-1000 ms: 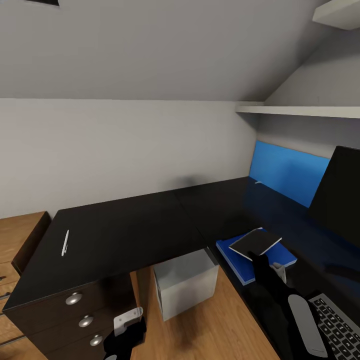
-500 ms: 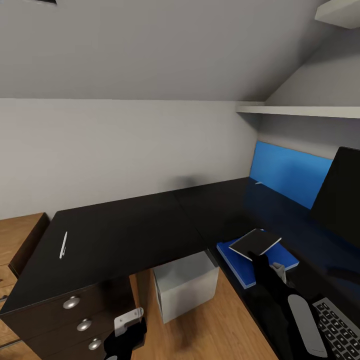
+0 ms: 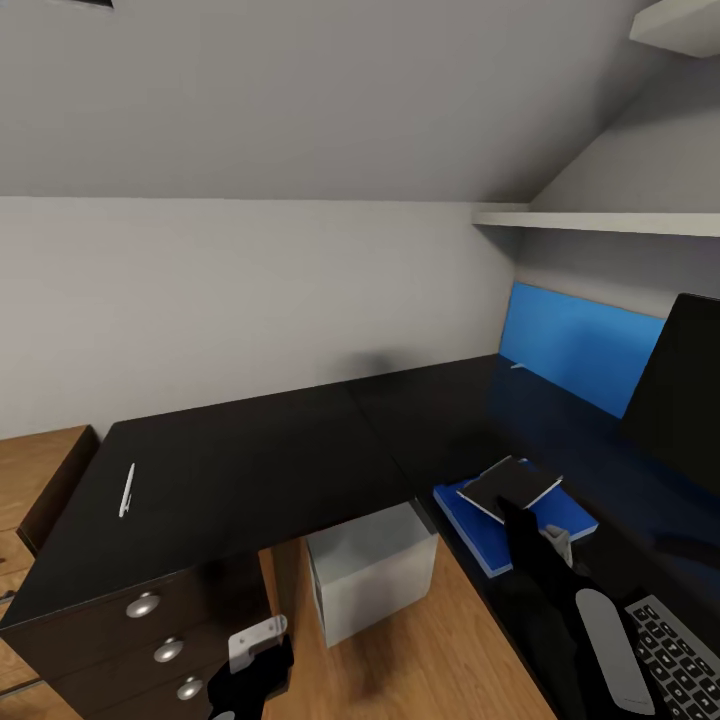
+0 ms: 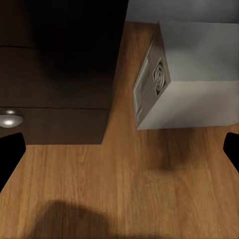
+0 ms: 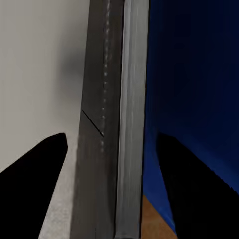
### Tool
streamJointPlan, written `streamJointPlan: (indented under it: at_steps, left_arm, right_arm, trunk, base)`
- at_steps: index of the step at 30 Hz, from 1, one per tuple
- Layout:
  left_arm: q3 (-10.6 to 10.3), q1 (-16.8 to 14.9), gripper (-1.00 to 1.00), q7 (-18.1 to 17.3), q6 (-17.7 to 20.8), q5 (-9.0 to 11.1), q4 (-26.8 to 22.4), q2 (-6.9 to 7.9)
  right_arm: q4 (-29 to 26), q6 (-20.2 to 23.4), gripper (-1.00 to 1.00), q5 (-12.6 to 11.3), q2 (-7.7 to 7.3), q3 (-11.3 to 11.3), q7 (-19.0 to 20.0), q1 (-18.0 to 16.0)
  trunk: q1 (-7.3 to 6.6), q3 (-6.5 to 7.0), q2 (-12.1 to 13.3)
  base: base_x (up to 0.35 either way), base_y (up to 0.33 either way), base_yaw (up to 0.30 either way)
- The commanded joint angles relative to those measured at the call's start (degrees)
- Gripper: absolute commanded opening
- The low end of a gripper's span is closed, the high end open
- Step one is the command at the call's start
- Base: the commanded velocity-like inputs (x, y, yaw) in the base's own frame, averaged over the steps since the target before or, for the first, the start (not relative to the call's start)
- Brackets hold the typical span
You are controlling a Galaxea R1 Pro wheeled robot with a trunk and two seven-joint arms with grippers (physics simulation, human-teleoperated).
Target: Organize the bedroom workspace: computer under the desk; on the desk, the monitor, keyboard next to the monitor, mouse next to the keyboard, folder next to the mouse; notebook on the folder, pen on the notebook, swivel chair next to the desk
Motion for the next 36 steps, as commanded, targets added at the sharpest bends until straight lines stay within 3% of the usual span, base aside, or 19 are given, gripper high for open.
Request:
streamJointPlan:
  at_steps: [1,29,36]
  left_arm:
    - [-0.1,-0.1,1.0,0.4,0.3,0.1,-0.1,0.06]
    - [-1.0,-0.1,1.0,0.4,0.3,0.2,0.0,0.05]
    - [-1.3,-0.1,1.0,0.4,0.3,0.2,0.1,0.06]
  right_arm:
    - [-0.1,0.3,1.0,-0.6,0.06,-0.2,-0.5,0.0]
    - [-0.1,0.4,1.0,-0.6,-0.03,0.1,-0.5,0.0]
    - [-0.1,0.4,1.0,-0.6,-0.03,0.1,-0.5,0.0]
  trunk:
    - [0.0,-0.06,0.0]
    - [0.0,-0.06,0.0]
    - [-1.54,1.2,2.8]
  base:
    - [0.0,0.0,0.0]
    - [-0.024,0.0,0.0]
    - [0.0,0.0,0.0]
